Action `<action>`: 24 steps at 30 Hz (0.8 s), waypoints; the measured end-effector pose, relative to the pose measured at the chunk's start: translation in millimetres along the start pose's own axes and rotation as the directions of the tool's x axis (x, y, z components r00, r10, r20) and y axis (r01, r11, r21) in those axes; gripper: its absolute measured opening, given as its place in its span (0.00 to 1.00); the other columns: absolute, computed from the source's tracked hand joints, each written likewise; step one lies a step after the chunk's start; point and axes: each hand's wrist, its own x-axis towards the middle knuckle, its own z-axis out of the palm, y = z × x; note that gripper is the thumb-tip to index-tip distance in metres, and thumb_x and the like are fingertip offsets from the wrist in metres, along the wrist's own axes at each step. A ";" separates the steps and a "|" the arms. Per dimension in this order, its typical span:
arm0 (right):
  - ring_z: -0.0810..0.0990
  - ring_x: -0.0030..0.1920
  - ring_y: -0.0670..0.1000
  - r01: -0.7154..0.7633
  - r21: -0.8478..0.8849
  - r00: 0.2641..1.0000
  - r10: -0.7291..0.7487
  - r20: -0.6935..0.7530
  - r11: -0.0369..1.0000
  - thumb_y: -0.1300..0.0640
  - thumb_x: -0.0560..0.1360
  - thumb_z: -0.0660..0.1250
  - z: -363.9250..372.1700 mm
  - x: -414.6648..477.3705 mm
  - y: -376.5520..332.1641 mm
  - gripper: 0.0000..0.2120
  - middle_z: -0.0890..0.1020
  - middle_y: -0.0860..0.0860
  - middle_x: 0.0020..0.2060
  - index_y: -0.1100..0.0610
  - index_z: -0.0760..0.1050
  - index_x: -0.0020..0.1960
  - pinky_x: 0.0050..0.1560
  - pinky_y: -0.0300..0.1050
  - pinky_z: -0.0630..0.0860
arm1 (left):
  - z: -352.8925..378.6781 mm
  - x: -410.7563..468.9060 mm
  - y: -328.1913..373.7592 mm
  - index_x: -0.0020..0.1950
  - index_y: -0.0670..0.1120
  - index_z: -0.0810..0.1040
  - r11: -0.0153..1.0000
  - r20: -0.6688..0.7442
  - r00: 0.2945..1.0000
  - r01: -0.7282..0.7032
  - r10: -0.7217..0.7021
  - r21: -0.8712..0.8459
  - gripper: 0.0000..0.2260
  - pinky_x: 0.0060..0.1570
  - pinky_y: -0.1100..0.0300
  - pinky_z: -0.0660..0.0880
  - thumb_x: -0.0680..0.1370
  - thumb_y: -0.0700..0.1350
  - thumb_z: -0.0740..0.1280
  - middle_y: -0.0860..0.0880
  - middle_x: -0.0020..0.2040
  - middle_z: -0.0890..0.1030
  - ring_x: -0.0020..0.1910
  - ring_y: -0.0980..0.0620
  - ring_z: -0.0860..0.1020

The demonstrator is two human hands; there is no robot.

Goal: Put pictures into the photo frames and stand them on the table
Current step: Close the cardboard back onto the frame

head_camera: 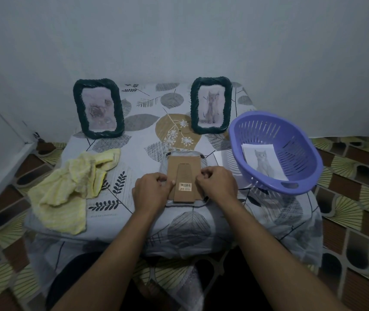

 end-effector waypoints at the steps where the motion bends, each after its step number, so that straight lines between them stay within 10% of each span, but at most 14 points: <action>1: 0.82 0.51 0.51 0.003 -0.001 1.000 -0.003 -0.007 1.000 0.48 0.72 0.68 0.4 0.4 0.2 0.18 0.85 0.48 0.52 0.48 0.82 0.61 0.52 0.47 0.79 | -0.3 0.1 0.7 0.53 0.48 0.86 1.000 0.001 1.000 0.007 -0.007 0.018 0.14 0.53 0.49 0.78 0.73 0.55 0.75 0.50 0.48 0.86 0.50 0.48 0.82; 13: 0.56 0.78 0.56 0.325 0.046 0.938 -0.328 0.110 0.945 0.49 0.81 0.60 13.9 3.6 -0.8 0.23 0.61 0.55 0.77 0.52 0.67 0.75 0.75 0.56 0.57 | -12.0 26.7 -1.6 0.26 0.58 0.81 0.988 0.229 0.962 0.153 -0.147 -0.008 0.12 0.55 0.48 0.78 0.68 0.56 0.79 0.60 0.32 0.82 0.42 0.52 0.83; 24: 0.42 0.80 0.53 0.420 -0.248 0.891 -0.346 0.295 0.873 0.37 0.82 0.50 23.1 6.5 1.2 0.29 0.48 0.49 0.81 0.44 0.52 0.80 0.76 0.56 0.46 | -25.6 52.2 5.7 0.39 0.46 0.86 0.993 0.382 0.918 0.080 -0.109 0.091 0.11 0.38 0.64 0.72 0.66 0.50 0.82 0.51 0.38 0.84 0.40 0.57 0.80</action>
